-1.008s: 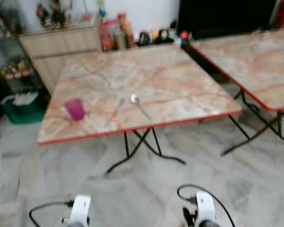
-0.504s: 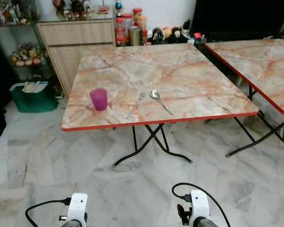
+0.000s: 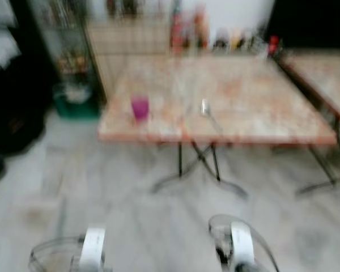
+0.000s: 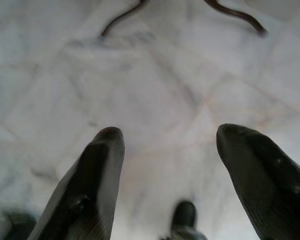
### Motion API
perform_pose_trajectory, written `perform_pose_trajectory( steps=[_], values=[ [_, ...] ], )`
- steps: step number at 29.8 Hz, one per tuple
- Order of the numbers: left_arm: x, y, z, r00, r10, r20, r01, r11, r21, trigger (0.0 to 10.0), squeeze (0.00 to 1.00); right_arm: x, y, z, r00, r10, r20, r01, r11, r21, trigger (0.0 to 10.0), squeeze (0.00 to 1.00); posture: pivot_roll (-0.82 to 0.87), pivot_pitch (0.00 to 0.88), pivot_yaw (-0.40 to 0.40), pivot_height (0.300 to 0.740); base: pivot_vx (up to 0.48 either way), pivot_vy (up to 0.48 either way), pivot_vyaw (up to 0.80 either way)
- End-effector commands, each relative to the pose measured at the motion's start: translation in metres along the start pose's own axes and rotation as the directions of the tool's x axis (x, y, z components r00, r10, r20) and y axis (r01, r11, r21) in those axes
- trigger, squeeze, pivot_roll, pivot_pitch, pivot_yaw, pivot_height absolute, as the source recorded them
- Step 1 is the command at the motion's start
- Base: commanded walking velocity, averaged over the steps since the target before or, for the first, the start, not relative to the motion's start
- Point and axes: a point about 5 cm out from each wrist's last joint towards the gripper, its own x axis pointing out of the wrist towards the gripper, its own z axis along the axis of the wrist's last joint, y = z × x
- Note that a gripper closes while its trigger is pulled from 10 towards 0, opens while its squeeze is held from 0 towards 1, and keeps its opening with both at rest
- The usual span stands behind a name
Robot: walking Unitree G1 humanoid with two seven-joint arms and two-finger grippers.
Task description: Setting the table
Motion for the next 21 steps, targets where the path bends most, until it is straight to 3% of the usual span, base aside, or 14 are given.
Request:
perform_pose_trajectory(
  steps=[1, 17, 21],
  values=[
    [0.0017, 0.0016, 0.0129, 0.999, 0.004, 0.039, -0.004, 1.0, 0.002, 10.0, 0.0, -0.0006, 0.0046, -0.0056, 1.0, 0.01, -0.02, -0.01, 1.0, 0.015, 10.0, 0.0, -0.03, 0.0, 0.026, 0.728, 0.0, 0.0, 0.0],
    [0.0015, 0.0012, 0.0123, 0.999, -0.006, 0.039, 0.005, 1.0, 0.019, 10.0, 0.0, -0.0009, 0.0044, -0.0071, 1.0, 0.008, -0.028, -0.008, 1.0, 0.008, 10.0, 0.0, -0.03, 0.0, 0.03, 0.728, 0.0, 0.0, 0.0],
    [0.0017, 0.0006, 0.0134, 0.999, -0.01, 0.042, 0.008, 1.0, 0.027, 10.0, 0.0, -0.0008, 0.0043, -0.0067, 1.0, 0.006, -0.025, -0.006, 1.0, 0.012, 10.0, 0.0, -0.03, 0.0, 0.029, 0.728, 0.26, 0.0, 0.0]
  ],
)
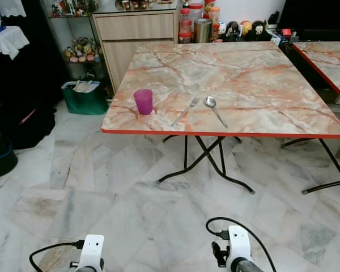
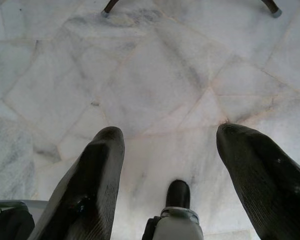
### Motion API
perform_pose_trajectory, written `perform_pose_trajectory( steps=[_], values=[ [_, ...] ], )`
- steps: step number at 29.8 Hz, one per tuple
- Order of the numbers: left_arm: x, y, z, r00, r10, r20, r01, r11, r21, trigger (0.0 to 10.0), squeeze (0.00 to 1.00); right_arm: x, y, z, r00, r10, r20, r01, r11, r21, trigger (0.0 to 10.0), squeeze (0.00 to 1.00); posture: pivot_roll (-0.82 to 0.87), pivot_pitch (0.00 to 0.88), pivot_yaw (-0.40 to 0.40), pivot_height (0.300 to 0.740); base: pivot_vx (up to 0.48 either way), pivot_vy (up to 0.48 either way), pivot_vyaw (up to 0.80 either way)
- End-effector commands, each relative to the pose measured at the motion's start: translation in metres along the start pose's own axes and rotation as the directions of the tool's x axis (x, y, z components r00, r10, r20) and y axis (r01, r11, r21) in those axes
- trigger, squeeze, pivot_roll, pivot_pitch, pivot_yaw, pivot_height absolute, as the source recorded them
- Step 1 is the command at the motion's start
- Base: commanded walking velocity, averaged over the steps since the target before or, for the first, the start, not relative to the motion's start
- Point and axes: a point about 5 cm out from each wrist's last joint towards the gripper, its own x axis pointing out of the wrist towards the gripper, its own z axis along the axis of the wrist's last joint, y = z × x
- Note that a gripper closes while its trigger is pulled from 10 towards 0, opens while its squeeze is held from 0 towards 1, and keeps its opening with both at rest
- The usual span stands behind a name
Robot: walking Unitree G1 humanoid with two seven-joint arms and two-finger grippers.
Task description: Setting the table
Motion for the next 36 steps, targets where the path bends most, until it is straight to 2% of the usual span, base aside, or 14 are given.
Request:
perform_pose_trajectory(
  steps=[1, 27, 36],
  values=[
    [0.0004, 0.0011, 0.0022, 1.0, -0.004, 0.003, 0.004, 1.0, 0.012, 10.0, 0.0, 0.0004, 0.0017, 0.0002, 1.0, 0.0, -0.003, 0.0, 1.0, 0.007, 10.0, 0.0, -0.03, 0.0, 0.029, 0.728, 0.259, 0.0, 0.0],
    [0.0004, 0.0015, 0.0016, 1.0, 0.009, -0.002, -0.009, 1.0, -0.008, 10.0, 0.0, 0.0003, 0.0003, -0.0002, 1.0, -0.012, -0.007, 0.012, 1.0, 0.013, 10.0, 0.0, -0.02, 0.0, 0.023, 0.728, 0.297, 0.0, 0.0],
    [0.0006, -0.0004, 0.0025, 1.0, 0.0, 0.002, 0.0, 1.0, -0.013, 10.0, 0.0, 0.0001, -0.0008, -0.0003, 1.0, -0.019, -0.005, 0.019, 1.0, 0.019, 10.0, 0.0, -0.02, 0.0, 0.022, 0.728, 0.45, 0.0, 0.0]
  ],
)
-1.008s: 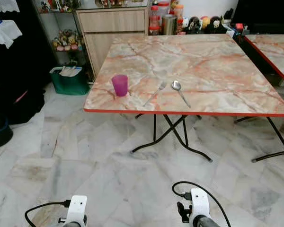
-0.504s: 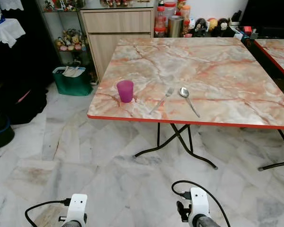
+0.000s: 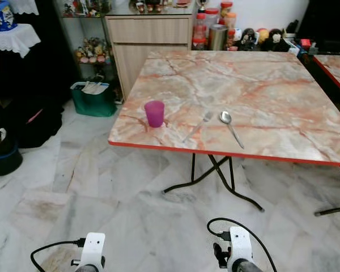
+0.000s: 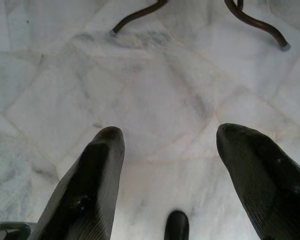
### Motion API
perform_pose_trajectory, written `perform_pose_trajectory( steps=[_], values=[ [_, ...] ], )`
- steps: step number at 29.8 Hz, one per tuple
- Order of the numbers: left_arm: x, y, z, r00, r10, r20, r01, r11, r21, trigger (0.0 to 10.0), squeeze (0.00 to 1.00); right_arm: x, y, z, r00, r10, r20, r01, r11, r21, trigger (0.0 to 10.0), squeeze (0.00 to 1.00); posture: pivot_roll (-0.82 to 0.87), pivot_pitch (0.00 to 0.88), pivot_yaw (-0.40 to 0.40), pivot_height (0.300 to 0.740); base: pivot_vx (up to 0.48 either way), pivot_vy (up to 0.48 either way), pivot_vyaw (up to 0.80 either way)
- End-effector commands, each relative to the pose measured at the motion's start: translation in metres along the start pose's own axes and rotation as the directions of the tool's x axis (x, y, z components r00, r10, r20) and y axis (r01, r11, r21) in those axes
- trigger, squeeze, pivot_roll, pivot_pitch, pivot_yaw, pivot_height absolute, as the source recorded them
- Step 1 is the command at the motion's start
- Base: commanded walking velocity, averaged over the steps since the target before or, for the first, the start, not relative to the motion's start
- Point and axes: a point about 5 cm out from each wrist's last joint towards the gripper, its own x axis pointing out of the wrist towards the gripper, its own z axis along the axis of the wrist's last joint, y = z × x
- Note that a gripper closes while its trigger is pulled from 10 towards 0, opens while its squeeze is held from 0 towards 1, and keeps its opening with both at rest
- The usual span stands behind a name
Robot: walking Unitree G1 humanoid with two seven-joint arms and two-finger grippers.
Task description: Setting the table
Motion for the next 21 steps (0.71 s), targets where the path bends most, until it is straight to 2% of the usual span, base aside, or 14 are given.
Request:
perform_pose_trajectory(
  steps=[1, 17, 21],
  values=[
    [0.0001, 0.0012, -0.0001, 1.0, 0.001, -0.004, -0.001, 1.0, -0.008, 10.0, 0.0, 0.0005, -0.0003, 0.0017, 1.0, -0.008, 0.001, 0.008, 1.0, 0.014, 10.0, 0.0, -0.02, 0.0, 0.021, 0.728, 0.48, 0.0, 0.0],
    [-0.0003, 0.0011, -0.0021, 1.0, 0.0, -0.011, -0.001, 1.0, -0.012, 10.0, 0.0, 0.0005, -0.0006, 0.0019, 1.0, -0.009, 0.001, 0.009, 1.0, 0.016, 10.0, 0.0, -0.02, 0.0, 0.019, 0.728, 0.48, 0.0, 0.0],
    [-0.0001, -0.0004, -0.0018, 1.0, -0.005, -0.012, 0.005, 1.0, -0.009, 10.0, 0.0, -0.0002, -0.0017, -0.0004, 1.0, -0.009, -0.003, 0.009, 1.0, 0.014, 10.0, 0.0, -0.03, 0.0, 0.02, 0.728, 0.076, 0.0, 0.0]
  ],
)
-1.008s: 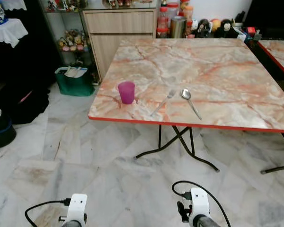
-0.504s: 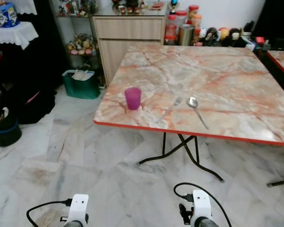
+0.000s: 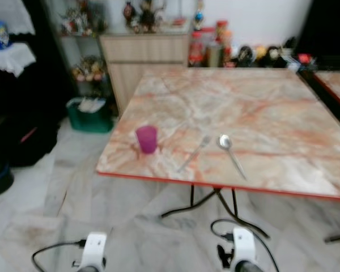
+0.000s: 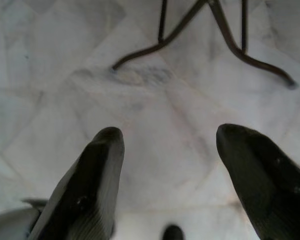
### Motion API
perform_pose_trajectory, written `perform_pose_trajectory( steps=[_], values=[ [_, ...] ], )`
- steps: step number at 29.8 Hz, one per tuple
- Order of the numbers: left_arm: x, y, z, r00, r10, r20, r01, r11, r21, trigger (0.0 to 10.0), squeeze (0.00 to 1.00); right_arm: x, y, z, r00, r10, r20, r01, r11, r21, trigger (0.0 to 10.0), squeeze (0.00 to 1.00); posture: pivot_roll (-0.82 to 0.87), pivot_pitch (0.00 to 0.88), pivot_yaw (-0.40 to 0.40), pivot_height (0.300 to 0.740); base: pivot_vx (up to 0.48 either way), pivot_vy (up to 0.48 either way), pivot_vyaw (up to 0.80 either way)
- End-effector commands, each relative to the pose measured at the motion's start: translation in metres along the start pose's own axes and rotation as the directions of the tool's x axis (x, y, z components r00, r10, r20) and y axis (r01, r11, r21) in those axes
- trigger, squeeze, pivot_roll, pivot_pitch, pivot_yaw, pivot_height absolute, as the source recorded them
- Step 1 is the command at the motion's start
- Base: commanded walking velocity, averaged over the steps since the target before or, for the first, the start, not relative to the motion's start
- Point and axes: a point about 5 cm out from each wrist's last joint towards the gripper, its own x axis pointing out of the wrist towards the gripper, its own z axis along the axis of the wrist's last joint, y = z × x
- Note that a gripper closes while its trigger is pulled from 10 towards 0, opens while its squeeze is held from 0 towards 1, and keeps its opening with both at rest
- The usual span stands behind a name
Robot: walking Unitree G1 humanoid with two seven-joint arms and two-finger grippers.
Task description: Setting the table
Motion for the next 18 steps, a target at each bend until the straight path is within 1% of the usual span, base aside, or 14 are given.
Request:
perform_pose_trajectory(
  steps=[1, 9, 14, 15, 18],
  values=[
    [0.0011, -0.0085, 0.0054, 1.0, -0.022, 0.012, 0.022, 1.0, -0.01, 10.0, 0.0, -0.0027, -0.0132, -0.0051, 0.999, -0.034, -0.012, 0.034, 0.999, 0.008, 10.0, 0.0, -0.03, 0.0, 0.02, 0.728, 0.0, 0.0, 0.0],
    [0.0006, -0.0099, 0.002, 1.0, -0.026, 0.003, 0.026, 1.0, -0.002, 10.0, 0.0, -0.006, -0.0184, -0.0132, 0.999, -0.038, -0.013, 0.038, 0.999, -0.001, 10.0, 0.0, -0.04, 0.0, 0.022, 0.728, 0.0, 0.0, 0.0],
    [0.0005, -0.0103, 0.0014, 1.0, -0.027, 0.0, 0.027, 1.0, 0.001, 10.0, 0.0, -0.0066, -0.0181, -0.0142, 1.0, -0.028, -0.008, 0.028, 0.999, -0.019, 10.0, 0.0, -0.04, 0.0, 0.023, 0.728, 0.0, 0.0, 0.0],
    [0.0004, -0.0105, 0.0011, 1.0, -0.028, 0.0, 0.028, 1.0, 0.002, 10.0, 0.0, -0.0069, -0.0185, -0.0144, 1.0, -0.028, -0.004, 0.028, 0.999, -0.018, 10.0, 0.0, -0.04, 0.0, 0.021, 0.728, 0.0, 0.0, 0.0],
    [0.0002, -0.0109, -0.0003, 1.0, -0.029, -0.004, 0.029, 0.999, 0.013, 10.0, 0.0, -0.0077, -0.0183, -0.0098, 0.999, -0.008, 0.054, 0.011, 0.999, -0.048, 10.0, 0.0, -0.04, 0.0, 0.019, 0.728, 0.0, 0.0, 0.0]
  ],
)
